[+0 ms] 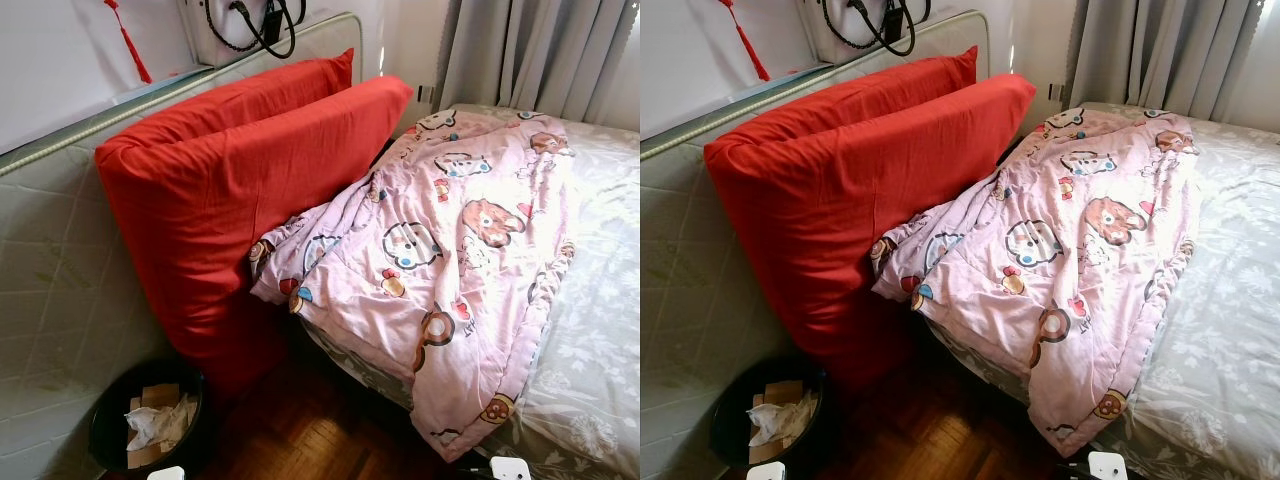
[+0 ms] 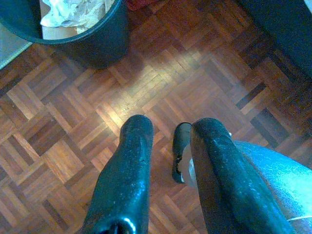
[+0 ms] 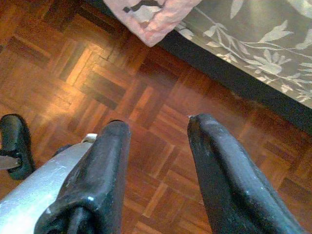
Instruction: Clean up the room
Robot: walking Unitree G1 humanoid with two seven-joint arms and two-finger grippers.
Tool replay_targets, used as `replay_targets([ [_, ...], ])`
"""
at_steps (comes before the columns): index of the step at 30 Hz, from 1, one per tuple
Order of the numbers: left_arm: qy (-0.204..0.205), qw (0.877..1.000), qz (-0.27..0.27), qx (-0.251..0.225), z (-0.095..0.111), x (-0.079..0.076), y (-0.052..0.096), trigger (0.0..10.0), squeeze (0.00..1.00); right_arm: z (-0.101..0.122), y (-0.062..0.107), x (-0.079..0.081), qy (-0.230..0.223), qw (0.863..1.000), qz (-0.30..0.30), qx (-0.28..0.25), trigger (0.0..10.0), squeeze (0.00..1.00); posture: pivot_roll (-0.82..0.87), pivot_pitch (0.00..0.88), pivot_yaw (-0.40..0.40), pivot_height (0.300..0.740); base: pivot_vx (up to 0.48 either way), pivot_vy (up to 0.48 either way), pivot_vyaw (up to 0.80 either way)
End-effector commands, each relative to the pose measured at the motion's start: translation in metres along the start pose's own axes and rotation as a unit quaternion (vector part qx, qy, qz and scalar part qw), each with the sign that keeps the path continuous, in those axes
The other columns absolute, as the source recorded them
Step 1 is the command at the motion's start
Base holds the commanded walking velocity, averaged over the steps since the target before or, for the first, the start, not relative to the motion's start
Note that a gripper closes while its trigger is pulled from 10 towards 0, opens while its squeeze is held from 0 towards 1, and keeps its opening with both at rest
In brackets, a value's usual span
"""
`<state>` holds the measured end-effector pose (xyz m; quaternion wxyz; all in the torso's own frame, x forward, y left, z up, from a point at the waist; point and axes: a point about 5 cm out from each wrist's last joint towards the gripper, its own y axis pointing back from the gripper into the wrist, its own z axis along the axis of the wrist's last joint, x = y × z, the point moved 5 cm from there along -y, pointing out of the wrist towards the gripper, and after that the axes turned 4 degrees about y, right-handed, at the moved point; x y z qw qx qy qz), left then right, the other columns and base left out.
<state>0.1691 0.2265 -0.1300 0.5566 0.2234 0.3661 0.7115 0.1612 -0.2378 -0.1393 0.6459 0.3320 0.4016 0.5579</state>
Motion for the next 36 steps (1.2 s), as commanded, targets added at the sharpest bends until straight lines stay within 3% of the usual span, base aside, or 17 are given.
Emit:
replay_targets([
  [1,-0.007,1.000,0.002,0.009,-0.002,0.002,0.000,10.0,0.00,-0.002,0.000,0.004,-0.008,1.000,0.010,0.003,10.0,0.00,0.05,0.000,0.067,0.740,0.000,0.000,0.00],
  [6,-0.004,1.000,0.001,0.008,-0.002,0.001,0.000,10.0,0.00,-0.004,0.000,0.006,0.018,1.000,0.015,0.006,10.0,0.00,0.06,0.000,0.068,0.740,0.000,0.000,0.16],
  [13,-0.001,1.000,0.002,0.009,-0.001,-0.001,-0.001,10.0,0.00,0.003,-0.001,0.006,0.009,1.000,0.014,-0.002,10.0,0.00,0.05,0.000,0.062,0.740,0.000,0.000,0.80],
  [15,0.001,1.000,0.001,0.009,-0.002,-0.002,-0.001,10.0,0.00,0.007,0.000,-0.006,0.012,1.000,0.008,-0.004,10.0,0.00,0.05,0.000,0.062,0.740,0.000,0.000,0.80],
  [20,0.002,1.000,0.002,0.009,-0.001,-0.002,-0.001,10.0,0.00,0.011,0.000,-0.019,0.013,1.000,0.003,-0.006,10.0,0.00,0.05,0.000,0.063,0.740,0.000,0.000,0.80],
  [36,0.023,1.000,0.004,0.003,0.001,-0.009,-0.003,10.0,0.00,0.018,0.001,-0.028,0.021,1.000,0.000,-0.012,10.0,0.00,0.03,0.000,0.037,0.740,0.000,0.000,0.80],
])
